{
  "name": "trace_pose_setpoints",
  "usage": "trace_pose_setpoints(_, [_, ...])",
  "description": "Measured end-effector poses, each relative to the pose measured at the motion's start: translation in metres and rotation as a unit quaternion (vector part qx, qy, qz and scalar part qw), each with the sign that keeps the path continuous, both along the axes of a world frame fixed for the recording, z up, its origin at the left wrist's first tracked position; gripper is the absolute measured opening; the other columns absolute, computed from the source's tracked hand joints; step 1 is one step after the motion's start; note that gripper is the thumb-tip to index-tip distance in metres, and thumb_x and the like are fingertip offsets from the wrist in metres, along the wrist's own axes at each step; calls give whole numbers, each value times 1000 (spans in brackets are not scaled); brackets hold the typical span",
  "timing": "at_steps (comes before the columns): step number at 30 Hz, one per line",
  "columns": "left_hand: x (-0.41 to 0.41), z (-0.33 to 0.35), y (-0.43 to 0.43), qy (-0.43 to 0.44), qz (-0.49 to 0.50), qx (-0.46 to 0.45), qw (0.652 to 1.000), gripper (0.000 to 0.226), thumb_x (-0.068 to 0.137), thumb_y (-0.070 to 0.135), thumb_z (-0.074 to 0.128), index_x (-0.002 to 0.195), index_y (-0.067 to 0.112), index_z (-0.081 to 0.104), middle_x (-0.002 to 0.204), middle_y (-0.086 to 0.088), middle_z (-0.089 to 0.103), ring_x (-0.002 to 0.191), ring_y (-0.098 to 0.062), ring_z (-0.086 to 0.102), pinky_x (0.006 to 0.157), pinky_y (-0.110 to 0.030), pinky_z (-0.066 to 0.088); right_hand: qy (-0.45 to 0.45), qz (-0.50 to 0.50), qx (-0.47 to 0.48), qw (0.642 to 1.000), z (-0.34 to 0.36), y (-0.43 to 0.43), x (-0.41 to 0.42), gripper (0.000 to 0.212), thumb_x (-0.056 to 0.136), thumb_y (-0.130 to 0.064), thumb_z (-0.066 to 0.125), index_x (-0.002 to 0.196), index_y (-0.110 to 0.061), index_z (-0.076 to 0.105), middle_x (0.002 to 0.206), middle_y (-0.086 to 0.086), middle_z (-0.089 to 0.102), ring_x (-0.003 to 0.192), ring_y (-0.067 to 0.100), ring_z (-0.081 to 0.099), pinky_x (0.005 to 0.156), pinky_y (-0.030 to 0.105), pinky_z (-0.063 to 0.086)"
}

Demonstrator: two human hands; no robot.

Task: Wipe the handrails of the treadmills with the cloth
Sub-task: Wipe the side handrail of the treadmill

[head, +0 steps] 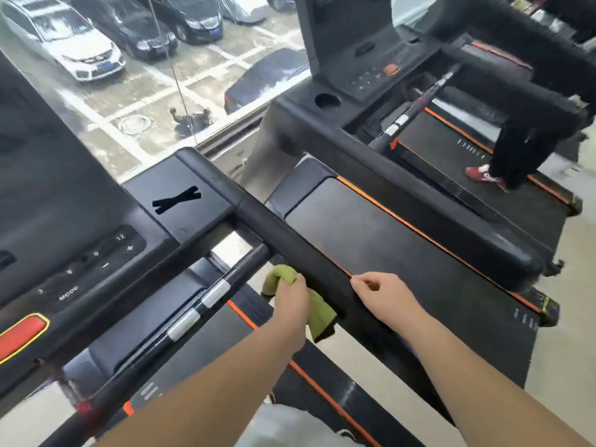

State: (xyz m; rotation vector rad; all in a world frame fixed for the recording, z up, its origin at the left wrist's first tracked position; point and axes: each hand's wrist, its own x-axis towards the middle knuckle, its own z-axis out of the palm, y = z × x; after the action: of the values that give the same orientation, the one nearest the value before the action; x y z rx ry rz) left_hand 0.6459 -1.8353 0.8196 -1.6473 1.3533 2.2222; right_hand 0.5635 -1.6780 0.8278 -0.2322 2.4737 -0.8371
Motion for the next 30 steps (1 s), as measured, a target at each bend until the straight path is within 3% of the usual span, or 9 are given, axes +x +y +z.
trace_pose_setpoints(2, [-3,1,-18,24,53,48,997,16,105,25,36,89,24,41,88,-4,48,77,-24,51,66,-30,51,7,-6,14,1000,1,-3,5,17,93,-53,57,80,-52,68,96,-24,74,98,7,68,93,39,56])
trace_pose_setpoints(4, [-2,11,-13,18,53,90,994,17,105,26,34,91,23,43,82,-3,46,68,-23,51,58,-29,50,18,-8,27,999,2,-4,8,18,93,-55,55,79,-55,66,94,-25,73,96,9,68,91,38,57])
trace_pose_setpoints(9, [11,24,4,0,-38,-3,999,27,100,35,50,122,22,58,118,-3,64,107,-25,62,100,-46,52,22,-10,24,999,6,-7,10,15,97,-48,56,85,-49,66,95,-23,72,98,11,67,92,38,56])
trace_pose_setpoints(13, [-3,60,-43,145,-34,-183,972,19,91,34,59,101,22,69,97,4,71,92,-10,68,89,-34,55,17,-8,42,999,6,-8,8,22,97,-47,55,82,-42,70,88,-21,73,90,8,68,87,35,57])
trace_pose_setpoints(16, [-21,67,-64,144,-213,-449,856,15,94,21,51,85,11,58,91,-5,59,86,-18,63,74,-29,49,0,18,85,996,12,-15,-3,29,94,-46,55,84,-27,73,84,-10,74,89,17,70,85,39,59])
trace_pose_setpoints(19, [-22,37,-48,18,-417,-634,651,27,86,39,48,96,19,64,110,-9,55,100,-37,54,85,-44,45,-26,77,132,988,28,-28,-5,39,76,-63,64,84,-25,67,85,-9,71,85,16,67,78,35,57])
trace_pose_setpoints(21, [-17,15,-30,57,-480,-660,575,35,79,41,50,105,21,64,125,-4,60,115,-38,53,98,-54,38,-23,117,178,977,29,-36,2,56,60,-72,68,95,-29,62,96,-10,70,93,16,67,77,33,54])
trace_pose_setpoints(25, [-37,0,-60,104,-537,-685,481,51,78,39,44,123,22,59,131,2,64,134,-29,51,121,-58,18,60,113,237,963,18,-35,13,70,63,-75,68,118,-33,56,110,-12,66,106,19,67,81,33,55])
trace_pose_setpoints(30, [-83,10,-147,-30,-478,-711,515,35,83,45,40,100,23,60,106,0,71,112,-29,60,114,-53,28,42,103,233,966,21,-33,10,68,64,-68,70,126,-42,56,115,-18,67,108,15,65,81,31,51])
